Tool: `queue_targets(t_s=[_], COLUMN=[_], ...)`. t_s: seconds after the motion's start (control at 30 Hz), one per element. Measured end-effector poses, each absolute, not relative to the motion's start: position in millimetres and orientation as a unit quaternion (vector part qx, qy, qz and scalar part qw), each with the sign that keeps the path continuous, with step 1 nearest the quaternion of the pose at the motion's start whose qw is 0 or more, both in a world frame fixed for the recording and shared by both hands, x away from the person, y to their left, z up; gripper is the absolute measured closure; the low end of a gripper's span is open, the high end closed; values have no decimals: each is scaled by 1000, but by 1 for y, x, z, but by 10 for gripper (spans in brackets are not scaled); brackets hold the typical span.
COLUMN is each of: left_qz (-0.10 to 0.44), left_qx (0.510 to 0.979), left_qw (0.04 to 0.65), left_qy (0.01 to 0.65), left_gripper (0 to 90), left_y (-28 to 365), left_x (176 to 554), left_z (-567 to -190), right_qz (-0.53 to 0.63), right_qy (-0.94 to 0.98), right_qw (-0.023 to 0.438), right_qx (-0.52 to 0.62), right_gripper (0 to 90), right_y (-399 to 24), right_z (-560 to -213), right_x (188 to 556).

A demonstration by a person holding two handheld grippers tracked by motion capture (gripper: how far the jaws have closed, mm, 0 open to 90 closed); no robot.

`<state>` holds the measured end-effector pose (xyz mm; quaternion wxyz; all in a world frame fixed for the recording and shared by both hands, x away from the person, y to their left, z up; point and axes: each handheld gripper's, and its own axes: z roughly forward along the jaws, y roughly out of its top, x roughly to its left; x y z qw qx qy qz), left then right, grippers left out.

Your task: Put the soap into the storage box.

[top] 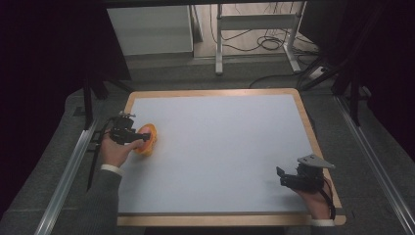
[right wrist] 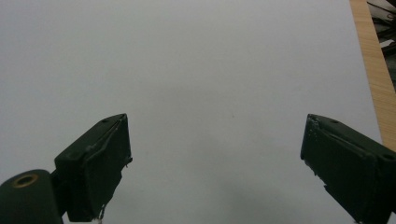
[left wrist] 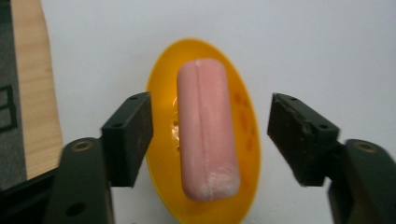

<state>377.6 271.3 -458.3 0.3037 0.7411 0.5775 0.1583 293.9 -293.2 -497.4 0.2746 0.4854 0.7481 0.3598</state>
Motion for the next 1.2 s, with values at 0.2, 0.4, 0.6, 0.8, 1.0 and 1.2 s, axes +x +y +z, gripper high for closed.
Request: queue_targets(t_s=[0.2,0.4,0.6,0.8,1.0,1.2], left_qz=[168,161,162,150,145,140], left_qx=[748,764,761,756,756,753], left_qw=[351,377,401,423,423,428], left_qy=[538,499,484,477,479,481], left_gripper=[254,245,258,261,256,256], left_y=[267,256,251,252,256,262], left_x=[355,333,312,292,278,272], left_z=[-445,-452,-465,-476,-494,-503], right_qz=[362,363,361,365,363,360], right_qy=[745,746,749,750,751,754], right_qw=[278,279,279,280,280,281], right_qx=[486,484,481,476,475,472], right_gripper=[83,83,83,83,83,83], right_y=[-294,-295,-294,-292,-291,-287], right_z=[-495,-496,-497,-496,-497,-499], right_x=[293,293,293,293,293,293])
